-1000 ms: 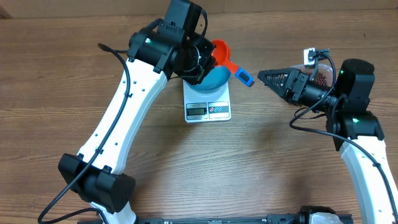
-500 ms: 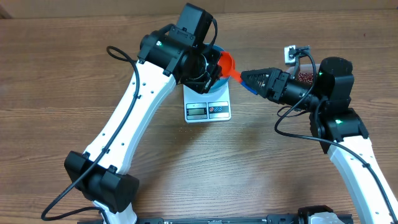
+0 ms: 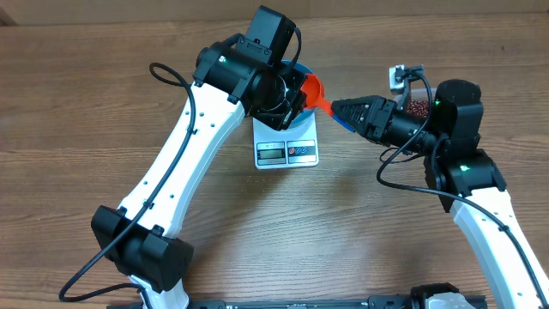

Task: Scoop item into bowl and weigh 150g on scale
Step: 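Reach the right gripper toward the scoop's blue handle, then grasp the blue handle with the right gripper, release with left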

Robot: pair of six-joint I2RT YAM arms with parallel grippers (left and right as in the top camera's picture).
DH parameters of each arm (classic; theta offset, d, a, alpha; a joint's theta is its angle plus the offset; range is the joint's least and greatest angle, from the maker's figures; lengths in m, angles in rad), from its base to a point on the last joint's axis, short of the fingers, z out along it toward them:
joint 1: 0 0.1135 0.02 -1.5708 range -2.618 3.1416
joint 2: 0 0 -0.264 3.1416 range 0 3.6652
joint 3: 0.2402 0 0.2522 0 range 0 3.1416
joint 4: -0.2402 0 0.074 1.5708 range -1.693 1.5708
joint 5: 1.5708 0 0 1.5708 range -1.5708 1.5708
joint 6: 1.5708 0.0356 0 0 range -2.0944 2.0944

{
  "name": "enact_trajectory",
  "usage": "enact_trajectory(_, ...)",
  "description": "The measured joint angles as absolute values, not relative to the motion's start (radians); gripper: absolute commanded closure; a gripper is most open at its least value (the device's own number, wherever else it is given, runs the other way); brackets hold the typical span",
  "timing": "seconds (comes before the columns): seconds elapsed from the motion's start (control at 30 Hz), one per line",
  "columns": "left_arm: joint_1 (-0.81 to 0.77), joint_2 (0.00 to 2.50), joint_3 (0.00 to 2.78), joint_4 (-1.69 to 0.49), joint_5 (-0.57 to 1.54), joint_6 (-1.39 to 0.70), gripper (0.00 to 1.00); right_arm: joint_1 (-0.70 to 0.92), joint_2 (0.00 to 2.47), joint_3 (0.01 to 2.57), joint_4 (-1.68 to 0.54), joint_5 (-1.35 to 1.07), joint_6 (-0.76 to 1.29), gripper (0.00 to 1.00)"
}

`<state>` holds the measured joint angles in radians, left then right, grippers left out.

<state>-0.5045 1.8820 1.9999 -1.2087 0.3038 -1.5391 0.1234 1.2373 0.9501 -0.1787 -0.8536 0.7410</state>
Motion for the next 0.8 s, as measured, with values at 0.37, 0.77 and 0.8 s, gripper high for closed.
enact_trajectory(0.37,-0.505,1.882,2.000,-1.200,0.304,-1.539,0.96,0.125,1.237,0.950,-0.184,-0.826,0.781,0.75)
enact_trajectory(0.77,-0.505,1.882,2.000,-1.189,0.304,-1.547,0.96,0.125,1.237,0.950,-0.184,-0.822,0.806,0.63)
enact_trajectory(0.8,-0.505,1.882,2.000,-1.189,0.303,-1.547,0.96,0.125,1.237,0.950,-0.184,-0.822,0.807,0.64)
